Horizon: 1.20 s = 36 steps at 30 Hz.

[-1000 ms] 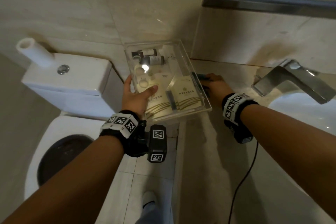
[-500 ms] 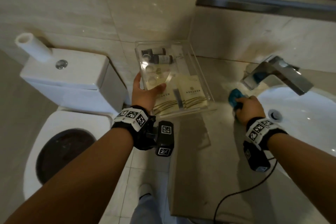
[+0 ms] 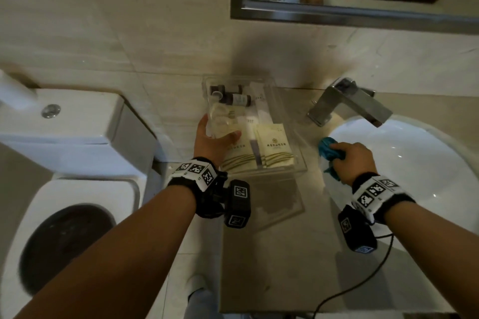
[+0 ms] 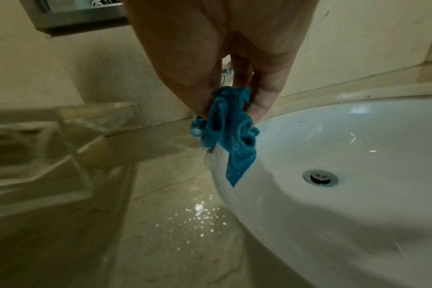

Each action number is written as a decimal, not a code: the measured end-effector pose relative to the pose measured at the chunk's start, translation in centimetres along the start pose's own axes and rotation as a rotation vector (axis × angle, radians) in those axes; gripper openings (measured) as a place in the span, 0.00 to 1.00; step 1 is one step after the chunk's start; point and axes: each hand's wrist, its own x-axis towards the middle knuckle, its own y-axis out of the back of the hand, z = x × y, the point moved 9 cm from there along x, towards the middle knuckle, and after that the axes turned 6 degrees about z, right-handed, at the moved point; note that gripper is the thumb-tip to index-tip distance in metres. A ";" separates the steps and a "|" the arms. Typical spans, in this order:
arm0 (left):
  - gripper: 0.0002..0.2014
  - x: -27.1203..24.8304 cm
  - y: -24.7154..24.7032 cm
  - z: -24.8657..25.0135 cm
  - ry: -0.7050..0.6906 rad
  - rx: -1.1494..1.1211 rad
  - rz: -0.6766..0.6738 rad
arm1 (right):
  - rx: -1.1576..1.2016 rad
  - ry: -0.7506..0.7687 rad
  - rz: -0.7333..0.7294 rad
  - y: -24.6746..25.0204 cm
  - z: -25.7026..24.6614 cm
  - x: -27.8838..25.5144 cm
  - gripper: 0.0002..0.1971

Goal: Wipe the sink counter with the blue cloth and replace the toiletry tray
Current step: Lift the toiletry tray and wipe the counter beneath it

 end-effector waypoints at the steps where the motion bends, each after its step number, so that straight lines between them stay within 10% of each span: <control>1: 0.41 0.1 -0.4 -0.2 0.000 0.004 -0.003 | 0.015 0.010 0.002 0.0 -0.1 -0.1 0.23; 20: 0.45 1.7 -4.5 -1.4 -0.025 0.025 -0.002 | 0.080 0.111 -0.016 0.1 -1.3 0.9 0.21; 36: 0.38 3.9 -6.1 -0.8 -0.103 0.550 -0.076 | 0.111 0.136 -0.046 -0.2 -0.9 1.3 0.20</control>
